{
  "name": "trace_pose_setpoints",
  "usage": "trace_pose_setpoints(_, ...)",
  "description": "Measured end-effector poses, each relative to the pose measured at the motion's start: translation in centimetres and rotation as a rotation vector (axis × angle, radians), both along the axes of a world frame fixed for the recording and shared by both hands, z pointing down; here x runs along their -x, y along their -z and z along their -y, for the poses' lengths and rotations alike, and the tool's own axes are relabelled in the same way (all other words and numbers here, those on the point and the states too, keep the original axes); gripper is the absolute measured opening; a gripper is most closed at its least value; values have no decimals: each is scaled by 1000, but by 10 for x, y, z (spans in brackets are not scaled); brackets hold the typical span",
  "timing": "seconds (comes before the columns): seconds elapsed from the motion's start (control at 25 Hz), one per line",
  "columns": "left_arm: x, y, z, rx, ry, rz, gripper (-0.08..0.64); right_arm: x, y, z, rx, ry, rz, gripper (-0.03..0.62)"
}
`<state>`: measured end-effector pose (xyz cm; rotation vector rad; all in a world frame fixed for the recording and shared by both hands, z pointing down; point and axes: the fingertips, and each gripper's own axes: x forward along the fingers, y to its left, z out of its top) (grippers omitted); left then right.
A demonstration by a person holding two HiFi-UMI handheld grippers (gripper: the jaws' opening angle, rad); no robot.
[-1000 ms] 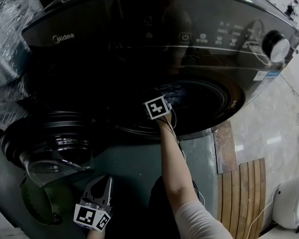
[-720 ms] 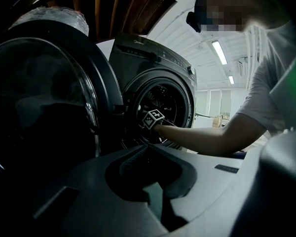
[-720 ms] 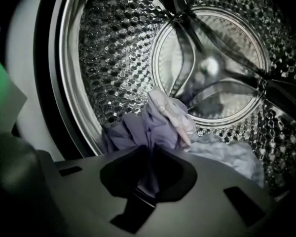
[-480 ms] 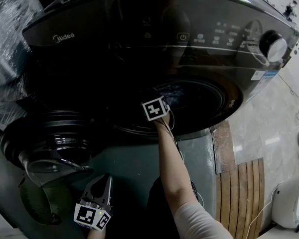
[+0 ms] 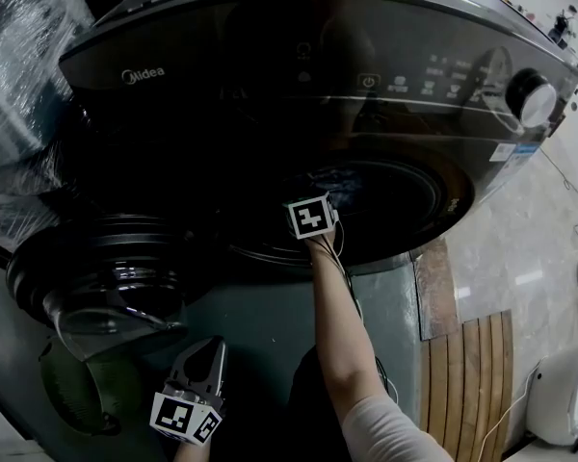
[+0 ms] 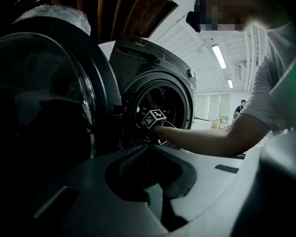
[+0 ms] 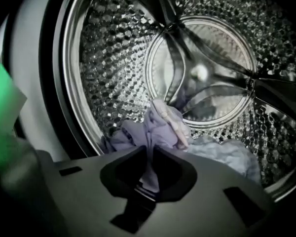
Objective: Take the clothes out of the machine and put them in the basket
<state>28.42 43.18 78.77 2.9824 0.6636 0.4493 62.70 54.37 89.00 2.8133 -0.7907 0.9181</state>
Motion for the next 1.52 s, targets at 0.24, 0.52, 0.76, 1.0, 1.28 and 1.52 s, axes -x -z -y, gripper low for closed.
trace_pose_setpoints(0.24, -2, -2, -3, 20, -13, 3, 21, 0, 21, -1, 3, -25, -83, 51)
trace_pose_setpoints(0.52, -2, -1, -1, 38, -24, 0, 21, 3, 37, -12, -55, -83, -110, 51)
trace_pose_setpoints(0.76, -3, 1, 0, 44, -37, -6, 21, 9, 49, -16, -67, -105, -130, 49)
trace_pose_setpoints(1.0, -4, 3, -1, 48, -61, -6, 21, 18, 65, -24, -63, -137, -175, 49)
trace_pose_setpoints(1.28, -6, 10, -5, 70, -88, -21, 21, 24, 82, -31, -76, -155, -220, 49)
trace_pose_setpoints(1.52, -7, 17, -9, 72, -111, -25, 21, 32, 107, -38, -112, -174, -248, 49)
